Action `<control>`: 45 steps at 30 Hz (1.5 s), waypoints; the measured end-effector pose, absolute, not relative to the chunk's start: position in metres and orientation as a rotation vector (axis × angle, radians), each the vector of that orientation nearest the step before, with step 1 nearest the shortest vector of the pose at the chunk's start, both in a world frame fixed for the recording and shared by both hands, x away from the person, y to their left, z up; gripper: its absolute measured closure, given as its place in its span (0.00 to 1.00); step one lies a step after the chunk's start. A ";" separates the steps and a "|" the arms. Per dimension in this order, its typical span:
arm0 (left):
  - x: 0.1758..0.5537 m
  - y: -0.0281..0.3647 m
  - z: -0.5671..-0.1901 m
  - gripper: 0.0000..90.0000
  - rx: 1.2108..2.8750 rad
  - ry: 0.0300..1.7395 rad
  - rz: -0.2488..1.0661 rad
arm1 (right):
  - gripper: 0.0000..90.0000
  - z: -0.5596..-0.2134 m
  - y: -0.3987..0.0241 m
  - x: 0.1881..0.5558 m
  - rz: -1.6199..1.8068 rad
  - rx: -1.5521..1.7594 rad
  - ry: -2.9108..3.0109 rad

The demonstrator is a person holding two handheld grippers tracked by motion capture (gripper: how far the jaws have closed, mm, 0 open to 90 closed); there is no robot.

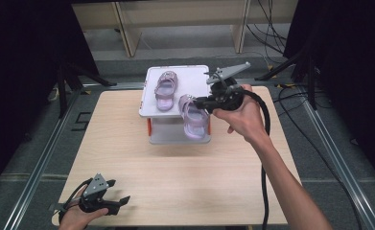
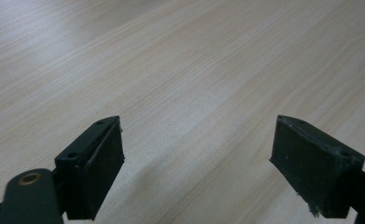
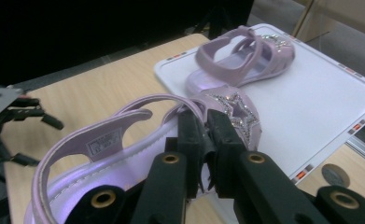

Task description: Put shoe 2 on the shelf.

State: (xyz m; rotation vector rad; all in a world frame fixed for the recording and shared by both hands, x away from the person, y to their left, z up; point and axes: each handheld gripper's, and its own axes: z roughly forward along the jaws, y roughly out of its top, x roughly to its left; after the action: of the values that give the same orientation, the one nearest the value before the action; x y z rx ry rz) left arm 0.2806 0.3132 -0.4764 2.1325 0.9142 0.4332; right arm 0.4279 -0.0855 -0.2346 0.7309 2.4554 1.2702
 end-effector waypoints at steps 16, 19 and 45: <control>0.277 0.310 -0.477 0.18 2.094 0.953 0.397 | 0.94 -0.241 -0.059 0.514 1.170 0.772 2.362; 0.279 0.312 -0.477 0.18 2.131 0.919 0.418 | 0.94 -0.245 -0.055 0.527 1.153 0.789 2.355; 0.277 0.308 -0.478 0.18 2.136 0.917 0.404 | 0.92 -0.277 -0.033 0.567 1.025 0.758 2.342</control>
State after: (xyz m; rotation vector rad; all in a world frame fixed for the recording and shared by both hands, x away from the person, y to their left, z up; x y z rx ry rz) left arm 0.2771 0.3083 -0.4785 2.1356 0.9167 0.4042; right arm 0.5675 -0.0331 -0.2768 0.7582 2.3425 1.0254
